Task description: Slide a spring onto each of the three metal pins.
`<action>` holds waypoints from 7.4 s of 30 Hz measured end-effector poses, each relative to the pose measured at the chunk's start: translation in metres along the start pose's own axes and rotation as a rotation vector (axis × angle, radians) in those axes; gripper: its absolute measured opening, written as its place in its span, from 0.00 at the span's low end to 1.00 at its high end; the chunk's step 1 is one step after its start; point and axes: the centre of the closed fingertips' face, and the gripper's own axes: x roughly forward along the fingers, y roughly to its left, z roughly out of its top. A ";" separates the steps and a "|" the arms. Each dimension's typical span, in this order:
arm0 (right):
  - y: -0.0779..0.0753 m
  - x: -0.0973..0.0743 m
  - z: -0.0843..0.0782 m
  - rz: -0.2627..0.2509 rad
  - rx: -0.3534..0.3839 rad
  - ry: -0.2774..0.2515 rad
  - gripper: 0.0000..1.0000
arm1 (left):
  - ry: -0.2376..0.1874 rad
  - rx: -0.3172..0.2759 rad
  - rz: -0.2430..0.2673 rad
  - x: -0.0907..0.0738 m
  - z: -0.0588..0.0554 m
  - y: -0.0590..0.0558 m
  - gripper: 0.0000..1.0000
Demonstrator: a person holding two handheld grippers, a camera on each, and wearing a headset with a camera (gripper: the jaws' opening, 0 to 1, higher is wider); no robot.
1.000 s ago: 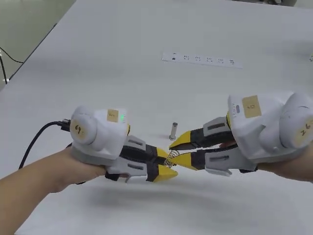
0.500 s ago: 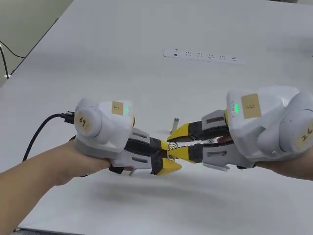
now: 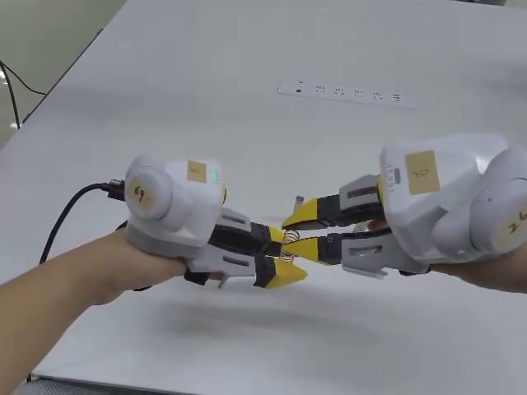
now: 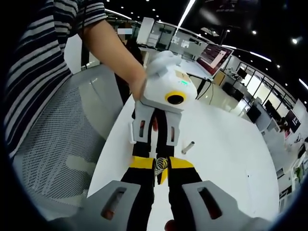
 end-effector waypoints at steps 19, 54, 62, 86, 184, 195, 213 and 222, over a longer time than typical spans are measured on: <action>-0.006 0.000 -0.016 -0.048 -0.007 0.022 0.07 | -0.020 -0.056 0.094 -0.026 -0.003 0.020 0.24; -0.025 -0.003 -0.036 -0.116 0.016 0.057 0.07 | -0.016 -0.142 0.363 -0.111 -0.040 0.065 0.75; -0.033 -0.002 -0.041 -0.127 0.027 0.067 0.07 | -0.031 -0.164 0.417 -0.120 -0.045 0.072 0.97; -0.105 0.008 -0.059 -0.239 0.196 0.064 0.07 | -0.049 -0.171 0.435 -0.130 -0.046 0.072 0.98; -0.039 0.024 -0.082 -0.223 0.611 -0.089 0.19 | -0.061 -0.184 0.442 -0.138 -0.043 0.068 0.96; -0.039 0.071 -0.037 -0.149 0.552 -0.135 0.18 | -0.059 -0.185 0.446 -0.143 -0.045 0.068 0.96; -0.022 0.147 -0.040 -0.062 0.458 -0.015 0.17 | -0.059 -0.181 0.441 -0.144 -0.047 0.063 0.95; -0.024 0.159 -0.055 -0.070 0.442 0.044 0.14 | -0.055 -0.183 0.430 -0.141 -0.049 0.061 0.94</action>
